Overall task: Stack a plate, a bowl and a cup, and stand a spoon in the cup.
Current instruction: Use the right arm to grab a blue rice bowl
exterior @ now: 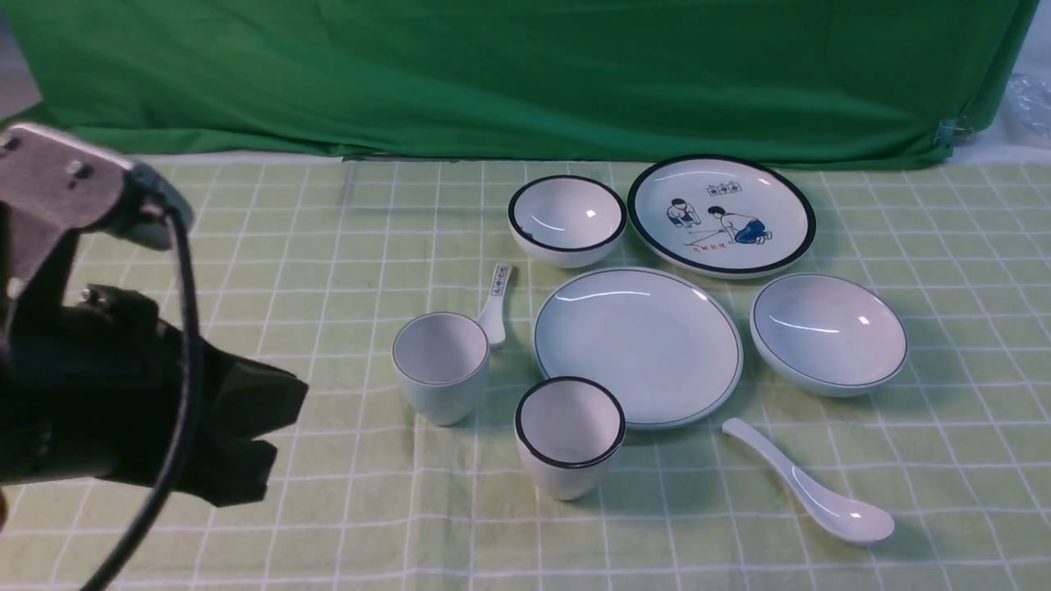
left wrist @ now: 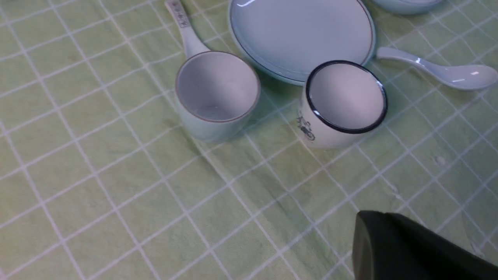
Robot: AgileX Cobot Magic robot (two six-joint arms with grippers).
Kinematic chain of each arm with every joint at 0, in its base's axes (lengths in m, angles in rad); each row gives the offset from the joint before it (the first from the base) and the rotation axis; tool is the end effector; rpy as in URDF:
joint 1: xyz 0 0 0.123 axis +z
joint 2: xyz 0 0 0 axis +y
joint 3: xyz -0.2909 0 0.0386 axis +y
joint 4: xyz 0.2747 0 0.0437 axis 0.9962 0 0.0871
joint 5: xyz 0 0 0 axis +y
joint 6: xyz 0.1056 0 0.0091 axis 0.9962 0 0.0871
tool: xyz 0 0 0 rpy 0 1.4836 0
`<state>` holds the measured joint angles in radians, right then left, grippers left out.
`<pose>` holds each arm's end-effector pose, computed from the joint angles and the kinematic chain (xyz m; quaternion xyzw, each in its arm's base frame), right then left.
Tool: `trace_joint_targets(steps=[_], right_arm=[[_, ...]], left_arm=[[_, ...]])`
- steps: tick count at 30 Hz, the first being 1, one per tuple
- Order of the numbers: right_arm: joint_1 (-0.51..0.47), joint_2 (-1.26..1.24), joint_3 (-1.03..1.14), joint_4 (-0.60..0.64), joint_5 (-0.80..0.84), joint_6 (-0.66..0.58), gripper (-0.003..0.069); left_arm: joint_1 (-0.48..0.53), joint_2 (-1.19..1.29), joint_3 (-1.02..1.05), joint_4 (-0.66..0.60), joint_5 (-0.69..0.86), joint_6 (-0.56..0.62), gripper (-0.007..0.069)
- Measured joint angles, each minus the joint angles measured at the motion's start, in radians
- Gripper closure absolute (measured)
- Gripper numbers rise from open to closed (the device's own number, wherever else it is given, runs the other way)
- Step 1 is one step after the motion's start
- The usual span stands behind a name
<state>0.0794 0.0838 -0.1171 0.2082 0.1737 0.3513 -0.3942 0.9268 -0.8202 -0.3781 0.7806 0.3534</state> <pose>0.0916 0.0111 0.2333 0.1592 0.7067 0.2278 0.6507 0.1813 -0.1053 0.3222 0.2634 0.8743 -0.1802 0.3656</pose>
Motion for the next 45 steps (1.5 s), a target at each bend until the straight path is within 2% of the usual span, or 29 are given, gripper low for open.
trace_joint_targets(steps=[3,4,7,12,13,15,16,20,21,23,26,34,41,43,45], right_arm=[[0.038,0.128,-0.154,0.001,0.152,-0.128,0.0478],[0.066,0.249,-0.273,0.001,0.254,-0.233,0.0480],[0.103,0.505,-0.473,-0.003,0.483,-0.395,0.0478],[0.113,0.814,-0.693,-0.039,0.645,-0.519,0.0447],[0.113,0.924,-0.747,-0.057,0.653,-0.547,0.0421],[0.113,0.994,-0.784,-0.066,0.654,-0.563,0.0403],[0.113,1.125,-0.858,-0.073,0.654,-0.595,0.0368],[0.114,1.337,-0.977,-0.073,0.653,-0.692,0.0276],[0.114,1.347,-0.982,-0.073,0.653,-0.692,0.0276],[0.114,1.453,-1.033,-0.073,0.652,-0.759,0.0219],[0.114,1.581,-1.095,-0.073,0.650,-0.859,0.0183],[0.114,1.732,-1.151,-0.044,0.602,-0.970,0.0173],[0.115,1.833,-1.151,-0.035,0.480,-1.055,0.0176],[0.115,1.841,-1.151,-0.038,0.462,-1.067,0.0200],[0.115,1.841,-1.152,-0.044,0.441,-1.077,0.0253]], left_arm=[[-0.047,0.050,-0.047,0.000,0.037,0.020,0.0622],[-0.064,0.071,-0.072,0.000,0.050,0.024,0.0622],[-0.087,0.098,-0.118,-0.006,0.054,0.041,0.0622],[-0.097,0.085,-0.154,-0.020,0.047,0.069,0.0622],[-0.097,0.073,-0.156,-0.022,0.047,0.081,0.0622],[-0.097,0.064,-0.156,-0.022,0.047,0.087,0.0622],[-0.097,0.049,-0.157,-0.023,0.050,0.093,0.0622],[-0.097,0.022,-0.158,-0.019,0.053,0.097,0.0622],[-0.097,0.022,-0.158,-0.019,0.053,0.097,0.0622],[-0.097,0.013,-0.158,-0.015,0.053,0.097,0.0622],[-0.097,0.006,-0.158,-0.005,0.053,0.097,0.0622],[-0.097,0.006,-0.158,0.007,0.050,0.097,0.0622],[-0.097,0.006,-0.158,0.010,0.043,0.116,0.0622],[-0.097,0.006,-0.158,0.010,0.043,0.116,0.0622],[-0.097,0.006,-0.158,0.011,0.043,0.117,0.0622]])
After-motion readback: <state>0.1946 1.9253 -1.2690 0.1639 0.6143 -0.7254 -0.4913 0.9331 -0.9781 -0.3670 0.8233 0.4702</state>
